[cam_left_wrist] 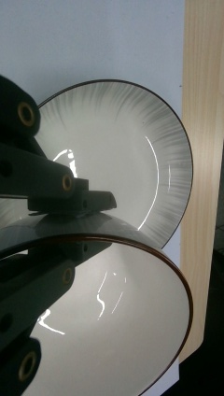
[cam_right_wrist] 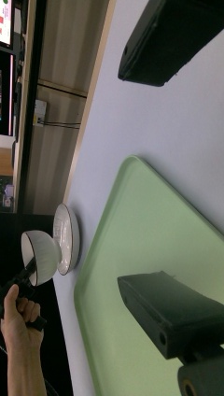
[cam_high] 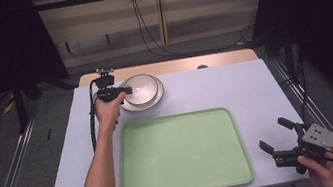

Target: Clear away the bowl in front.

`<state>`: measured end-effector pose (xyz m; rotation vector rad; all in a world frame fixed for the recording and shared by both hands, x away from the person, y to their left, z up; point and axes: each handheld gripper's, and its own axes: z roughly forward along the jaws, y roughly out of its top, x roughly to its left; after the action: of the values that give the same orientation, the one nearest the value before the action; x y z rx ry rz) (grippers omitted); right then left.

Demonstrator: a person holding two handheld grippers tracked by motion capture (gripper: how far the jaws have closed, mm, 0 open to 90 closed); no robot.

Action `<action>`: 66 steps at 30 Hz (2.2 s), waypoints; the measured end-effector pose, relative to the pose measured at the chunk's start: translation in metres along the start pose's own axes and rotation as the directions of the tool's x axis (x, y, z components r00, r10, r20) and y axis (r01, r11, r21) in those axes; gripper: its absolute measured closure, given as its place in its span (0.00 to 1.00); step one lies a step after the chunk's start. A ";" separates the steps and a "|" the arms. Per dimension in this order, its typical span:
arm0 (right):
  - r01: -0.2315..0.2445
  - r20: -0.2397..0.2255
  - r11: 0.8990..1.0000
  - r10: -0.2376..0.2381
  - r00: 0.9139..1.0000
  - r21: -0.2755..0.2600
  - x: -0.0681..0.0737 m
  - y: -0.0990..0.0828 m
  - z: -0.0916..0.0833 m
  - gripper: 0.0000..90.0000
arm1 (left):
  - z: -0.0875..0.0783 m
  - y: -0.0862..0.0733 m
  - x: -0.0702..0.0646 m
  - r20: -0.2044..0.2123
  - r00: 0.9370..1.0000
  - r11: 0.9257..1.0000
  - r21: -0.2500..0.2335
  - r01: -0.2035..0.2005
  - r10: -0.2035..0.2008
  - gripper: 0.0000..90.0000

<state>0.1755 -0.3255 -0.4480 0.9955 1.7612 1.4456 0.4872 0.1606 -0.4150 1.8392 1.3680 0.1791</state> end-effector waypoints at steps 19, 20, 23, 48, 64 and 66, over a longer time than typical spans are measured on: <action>0.002 -0.008 1.000 -0.002 1.000 0.006 0.001 0.000 0.000 0.02 | -0.019 0.002 -0.037 0.061 0.994 0.996 0.000 -0.094 0.094 0.92; 0.002 -0.008 1.000 -0.002 1.000 0.006 0.001 0.000 0.000 0.02 | -0.019 0.002 -0.037 0.061 0.994 0.996 0.000 -0.094 0.094 0.92; 0.002 -0.005 1.000 -0.002 1.000 0.003 0.001 0.000 0.000 0.02 | -0.022 0.003 -0.045 0.077 0.992 0.995 -0.012 -0.096 0.096 0.92; 0.004 -0.006 1.000 -0.004 1.000 -0.009 0.001 0.001 -0.001 0.02 | -0.013 -0.005 -0.095 0.182 0.963 0.978 0.035 -0.207 0.197 0.92; 0.008 -0.007 1.000 -0.008 1.000 -0.010 0.001 0.002 -0.002 0.02 | 0.006 -0.015 -0.131 0.266 0.934 0.962 0.072 -0.265 0.237 0.92; 0.005 -0.004 1.000 -0.005 1.000 -0.015 0.001 0.002 -0.002 0.02 | 0.010 -0.016 -0.136 0.279 0.930 0.959 0.078 -0.272 0.241 0.92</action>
<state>0.1732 -0.3252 -0.4459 0.9804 1.7524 1.4567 0.4265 0.0410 -0.3856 2.0534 0.9668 -0.0157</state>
